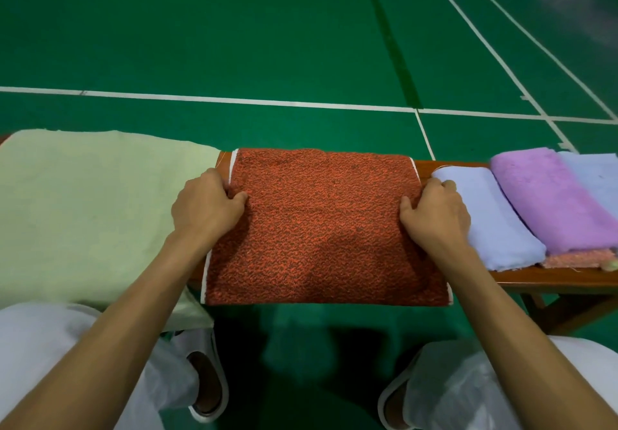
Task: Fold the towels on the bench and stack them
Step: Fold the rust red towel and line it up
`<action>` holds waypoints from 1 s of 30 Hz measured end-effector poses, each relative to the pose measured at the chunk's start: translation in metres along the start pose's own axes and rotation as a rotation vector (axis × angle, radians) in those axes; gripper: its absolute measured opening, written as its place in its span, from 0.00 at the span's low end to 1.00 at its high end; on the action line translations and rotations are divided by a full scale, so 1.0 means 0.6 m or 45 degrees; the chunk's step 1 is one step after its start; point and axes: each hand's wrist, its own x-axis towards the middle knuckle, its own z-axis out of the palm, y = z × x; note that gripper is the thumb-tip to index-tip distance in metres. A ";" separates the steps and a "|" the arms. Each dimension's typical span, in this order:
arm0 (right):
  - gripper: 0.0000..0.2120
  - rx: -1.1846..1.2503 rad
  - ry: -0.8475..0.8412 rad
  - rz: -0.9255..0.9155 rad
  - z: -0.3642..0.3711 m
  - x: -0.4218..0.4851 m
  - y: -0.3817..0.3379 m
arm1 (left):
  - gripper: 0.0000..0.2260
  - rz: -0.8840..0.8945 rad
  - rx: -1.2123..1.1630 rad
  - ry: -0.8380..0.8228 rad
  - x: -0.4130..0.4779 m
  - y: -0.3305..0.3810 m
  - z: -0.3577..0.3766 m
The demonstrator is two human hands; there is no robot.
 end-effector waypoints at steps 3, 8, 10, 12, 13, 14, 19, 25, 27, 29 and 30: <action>0.14 0.075 -0.029 0.037 0.001 0.006 -0.001 | 0.11 -0.035 -0.131 -0.066 0.000 0.001 0.002; 0.13 0.041 -0.029 -0.021 0.002 0.005 -0.002 | 0.10 0.048 -0.243 -0.050 -0.009 0.009 0.000; 0.12 0.068 0.011 -0.064 -0.002 0.005 0.000 | 0.08 0.039 -0.481 -0.092 -0.006 0.009 -0.007; 0.09 0.298 0.011 -0.076 -0.007 0.011 0.010 | 0.06 -0.068 -0.841 -0.188 -0.003 0.008 -0.019; 0.07 0.496 -0.007 -0.062 -0.010 0.014 0.016 | 0.07 -0.126 -0.987 -0.224 -0.002 0.007 -0.024; 0.07 0.708 -0.048 -0.033 -0.014 0.015 0.022 | 0.11 -0.155 -1.096 -0.249 -0.003 0.006 -0.029; 0.19 1.392 -0.273 -0.056 -0.043 0.002 0.041 | 0.22 -0.123 -1.341 -0.322 -0.010 0.004 -0.055; 0.15 1.586 -0.317 -0.112 -0.062 -0.003 0.071 | 0.16 0.002 -1.256 -0.379 -0.013 -0.015 -0.082; 0.15 1.609 -0.309 -0.126 -0.071 -0.005 0.076 | 0.15 0.027 -1.210 -0.367 -0.014 -0.021 -0.090; 0.17 1.586 -0.292 -0.158 -0.082 -0.002 0.082 | 0.14 0.073 -1.154 -0.362 -0.016 -0.023 -0.100; 0.18 1.561 -0.272 -0.181 -0.087 0.000 0.085 | 0.14 0.101 -1.129 -0.358 -0.018 -0.023 -0.105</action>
